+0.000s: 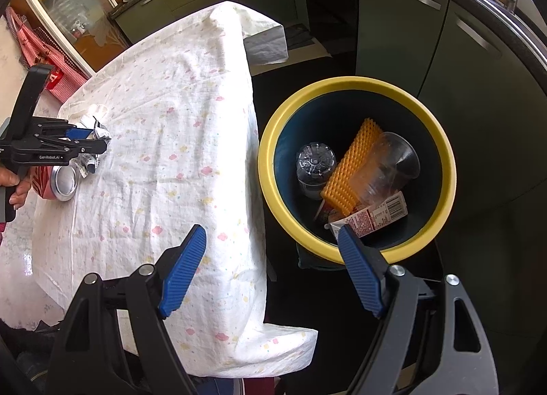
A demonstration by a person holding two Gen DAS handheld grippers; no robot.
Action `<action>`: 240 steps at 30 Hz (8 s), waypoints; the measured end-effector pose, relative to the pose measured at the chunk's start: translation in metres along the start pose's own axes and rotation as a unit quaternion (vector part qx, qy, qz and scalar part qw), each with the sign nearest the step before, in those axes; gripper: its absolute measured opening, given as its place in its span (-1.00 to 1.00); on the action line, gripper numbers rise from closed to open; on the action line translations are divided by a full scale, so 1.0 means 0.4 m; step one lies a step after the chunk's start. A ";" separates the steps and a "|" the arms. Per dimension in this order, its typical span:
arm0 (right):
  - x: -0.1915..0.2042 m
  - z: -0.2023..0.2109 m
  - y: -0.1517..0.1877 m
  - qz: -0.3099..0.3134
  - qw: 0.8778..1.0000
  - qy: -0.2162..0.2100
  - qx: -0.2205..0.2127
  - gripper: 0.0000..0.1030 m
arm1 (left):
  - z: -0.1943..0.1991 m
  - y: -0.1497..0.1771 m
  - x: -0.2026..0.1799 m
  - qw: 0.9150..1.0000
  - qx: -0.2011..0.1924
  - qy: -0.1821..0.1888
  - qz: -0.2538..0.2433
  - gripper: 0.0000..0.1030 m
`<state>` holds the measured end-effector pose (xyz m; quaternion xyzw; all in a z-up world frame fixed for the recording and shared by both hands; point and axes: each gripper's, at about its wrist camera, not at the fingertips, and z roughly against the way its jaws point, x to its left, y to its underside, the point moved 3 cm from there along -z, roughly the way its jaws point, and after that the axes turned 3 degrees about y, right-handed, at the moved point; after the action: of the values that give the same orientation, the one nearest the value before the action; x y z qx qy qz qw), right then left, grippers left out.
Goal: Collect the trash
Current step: 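Carry the snack wrapper over the bin and open the left tool, then reach the right tool to the white supplement bottle and grasp it, then carry the supplement bottle over the bin and open the right tool, then grasp the white paper towel on the cloth with the left tool, then carry the paper towel over the bin and open the left tool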
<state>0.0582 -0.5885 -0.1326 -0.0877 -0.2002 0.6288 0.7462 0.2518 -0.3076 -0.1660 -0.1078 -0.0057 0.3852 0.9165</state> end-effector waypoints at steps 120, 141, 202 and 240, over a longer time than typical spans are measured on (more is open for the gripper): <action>0.906 -0.276 -0.381 0.189 0.965 -0.039 0.177 -0.01 | 0.274 0.558 0.506 0.852 -0.385 -0.197 0.294 0.91; 0.194 -0.036 -0.323 -0.013 0.998 0.062 0.011 -0.01 | 0.288 0.559 0.492 0.842 -0.405 -0.217 0.283 0.91; 0.018 -0.047 -0.072 -0.048 0.998 0.016 -0.022 0.33 | 0.016 0.042 0.488 0.989 0.009 -0.001 0.148 0.52; -0.207 0.042 0.092 -0.135 0.988 0.051 -0.053 0.33 | 0.097 -0.310 -0.420 0.978 -0.051 0.091 -0.180 -0.70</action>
<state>0.0073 -0.6641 -0.1472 -0.1307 -0.2050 0.5054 0.8279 0.2175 -0.5033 -0.0907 -0.1866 0.0390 0.2017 0.9607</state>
